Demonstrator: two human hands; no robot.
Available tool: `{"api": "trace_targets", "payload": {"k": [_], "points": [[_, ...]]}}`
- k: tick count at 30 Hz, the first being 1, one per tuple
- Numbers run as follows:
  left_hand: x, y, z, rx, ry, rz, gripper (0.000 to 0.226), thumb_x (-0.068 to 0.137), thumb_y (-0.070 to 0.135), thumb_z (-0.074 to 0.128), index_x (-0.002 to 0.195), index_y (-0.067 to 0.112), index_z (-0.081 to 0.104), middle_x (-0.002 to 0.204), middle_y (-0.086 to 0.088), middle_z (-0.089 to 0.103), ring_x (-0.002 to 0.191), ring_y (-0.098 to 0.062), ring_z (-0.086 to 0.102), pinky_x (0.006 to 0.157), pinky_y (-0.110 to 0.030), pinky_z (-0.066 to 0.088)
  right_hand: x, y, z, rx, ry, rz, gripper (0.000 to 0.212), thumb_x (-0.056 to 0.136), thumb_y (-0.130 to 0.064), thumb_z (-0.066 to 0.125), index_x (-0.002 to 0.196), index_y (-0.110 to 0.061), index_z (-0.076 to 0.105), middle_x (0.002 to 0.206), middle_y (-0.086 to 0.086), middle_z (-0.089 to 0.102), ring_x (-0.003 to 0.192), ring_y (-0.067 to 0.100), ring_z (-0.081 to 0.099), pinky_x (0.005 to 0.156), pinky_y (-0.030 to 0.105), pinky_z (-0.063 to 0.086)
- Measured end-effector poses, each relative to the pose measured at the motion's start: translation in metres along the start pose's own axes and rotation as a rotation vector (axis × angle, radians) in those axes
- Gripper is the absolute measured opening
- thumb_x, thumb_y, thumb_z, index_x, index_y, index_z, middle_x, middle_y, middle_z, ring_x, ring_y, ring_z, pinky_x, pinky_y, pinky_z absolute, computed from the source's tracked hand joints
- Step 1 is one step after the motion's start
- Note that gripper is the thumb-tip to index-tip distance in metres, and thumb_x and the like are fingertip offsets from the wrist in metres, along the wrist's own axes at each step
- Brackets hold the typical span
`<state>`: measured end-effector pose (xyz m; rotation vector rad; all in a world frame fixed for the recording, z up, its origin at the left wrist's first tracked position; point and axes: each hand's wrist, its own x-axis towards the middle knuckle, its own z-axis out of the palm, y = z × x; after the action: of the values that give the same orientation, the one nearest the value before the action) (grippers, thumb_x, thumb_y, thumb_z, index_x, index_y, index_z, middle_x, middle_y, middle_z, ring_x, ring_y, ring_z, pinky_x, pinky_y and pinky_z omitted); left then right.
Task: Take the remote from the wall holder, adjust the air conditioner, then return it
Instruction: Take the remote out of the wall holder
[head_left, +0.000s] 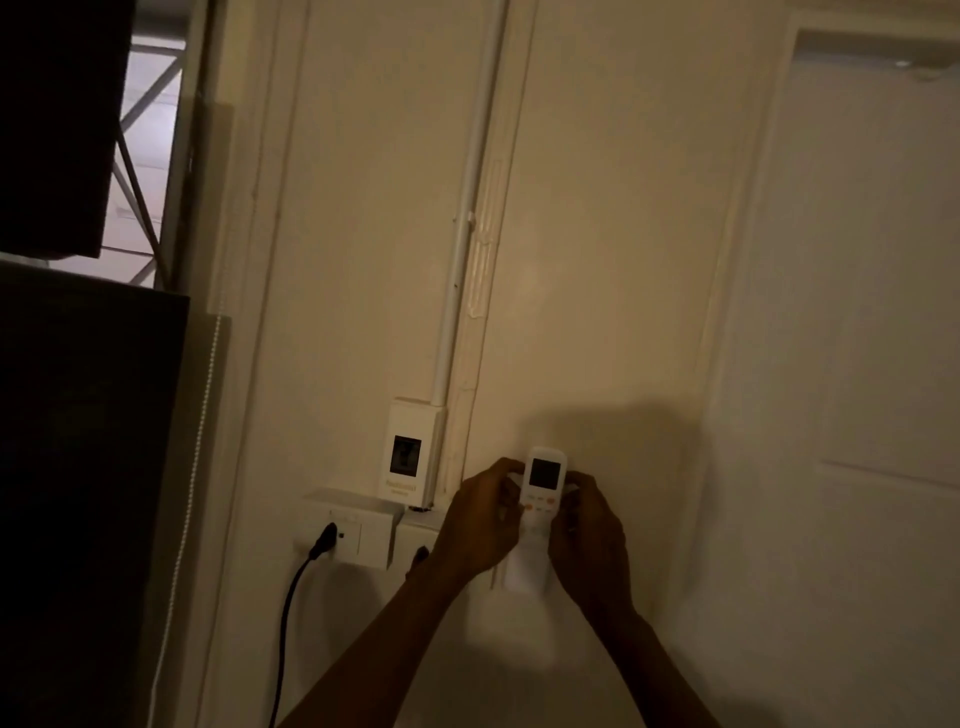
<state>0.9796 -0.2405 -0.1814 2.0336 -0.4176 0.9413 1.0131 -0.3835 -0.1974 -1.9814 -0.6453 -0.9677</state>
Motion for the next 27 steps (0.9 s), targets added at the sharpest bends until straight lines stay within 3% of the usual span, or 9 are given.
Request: {"api": "trace_targets", "payload": {"k": [4,7,11,14,17,20,24,27], "points": [[0.004,-0.006,0.006,-0.15,0.036,-0.074,0.037,0.08,-0.003,0.061,0.115,0.008,0.057,0.098,0.0,0.065,0.09,-0.012,0.063,0.075,-0.017,0.057,0.0,0.004,0.005,0.059,0.02,0.026,0.028,0.085,-0.024,0.063,0.111,-0.02,0.053,0.101,-0.002,0.065,0.089,0.011,0.064,0.077,0.034,0.058],[0.005,0.0,0.007,-0.32,0.019,-0.171,0.037,0.081,-0.008,0.059,0.116,0.006,0.058,0.087,0.006,0.059,0.078,-0.009,0.06,0.062,-0.013,0.052,0.0,0.004,0.004,0.111,0.047,0.045,0.03,0.083,-0.021,0.066,0.111,-0.02,0.055,0.1,-0.002,0.067,0.089,0.011,0.064,0.075,0.032,0.059],[0.005,0.004,0.009,-0.436,0.068,-0.194,0.041,0.085,-0.013,0.052,0.122,0.004,0.056,0.091,0.007,0.058,0.077,-0.002,0.059,0.062,-0.011,0.052,-0.001,0.0,0.006,0.143,0.073,0.032,0.027,0.085,-0.017,0.065,0.11,-0.017,0.056,0.102,0.002,0.067,0.091,0.015,0.065,0.076,0.024,0.055],[0.003,0.007,0.01,-0.502,0.087,-0.206,0.041,0.088,-0.008,0.052,0.127,0.005,0.055,0.097,-0.002,0.059,0.081,-0.01,0.059,0.066,-0.013,0.053,-0.001,0.001,0.008,0.156,0.074,0.043,0.029,0.085,-0.019,0.066,0.111,-0.017,0.055,0.103,0.003,0.066,0.091,0.015,0.065,0.078,0.031,0.057],[0.001,0.01,0.009,-0.467,0.095,-0.23,0.042,0.088,-0.01,0.051,0.125,0.01,0.056,0.091,-0.001,0.06,0.074,-0.007,0.058,0.057,-0.009,0.051,-0.001,0.001,0.008,0.17,0.073,0.053,0.03,0.085,-0.019,0.066,0.113,-0.018,0.054,0.103,0.002,0.065,0.09,0.013,0.064,0.078,0.035,0.059],[0.004,0.006,0.011,-0.377,0.104,-0.232,0.056,0.081,-0.013,0.052,0.127,0.018,0.055,0.094,0.008,0.059,0.077,-0.001,0.058,0.062,-0.004,0.05,-0.002,0.0,0.006,0.192,0.067,0.038,0.033,0.085,-0.021,0.065,0.116,-0.015,0.054,0.107,0.003,0.065,0.093,0.013,0.064,0.081,0.036,0.058],[0.006,0.006,0.008,-0.193,0.11,-0.138,0.036,0.089,-0.001,0.056,0.122,0.013,0.058,0.095,-0.005,0.062,0.082,-0.016,0.062,0.062,-0.014,0.056,-0.004,-0.008,0.004,0.195,0.094,0.035,0.031,0.085,-0.026,0.063,0.114,-0.017,0.055,0.105,-0.004,0.062,0.089,0.003,0.06,0.084,0.033,0.056],[0.008,0.007,0.006,-0.189,0.106,-0.122,0.034,0.092,0.0,0.052,0.124,0.008,0.057,0.097,-0.008,0.064,0.078,-0.011,0.066,0.062,-0.015,0.055,-0.004,-0.01,0.004,0.189,0.112,0.052,0.031,0.084,-0.024,0.065,0.113,-0.017,0.056,0.103,-0.005,0.061,0.089,0.005,0.06,0.082,0.034,0.057]]}}
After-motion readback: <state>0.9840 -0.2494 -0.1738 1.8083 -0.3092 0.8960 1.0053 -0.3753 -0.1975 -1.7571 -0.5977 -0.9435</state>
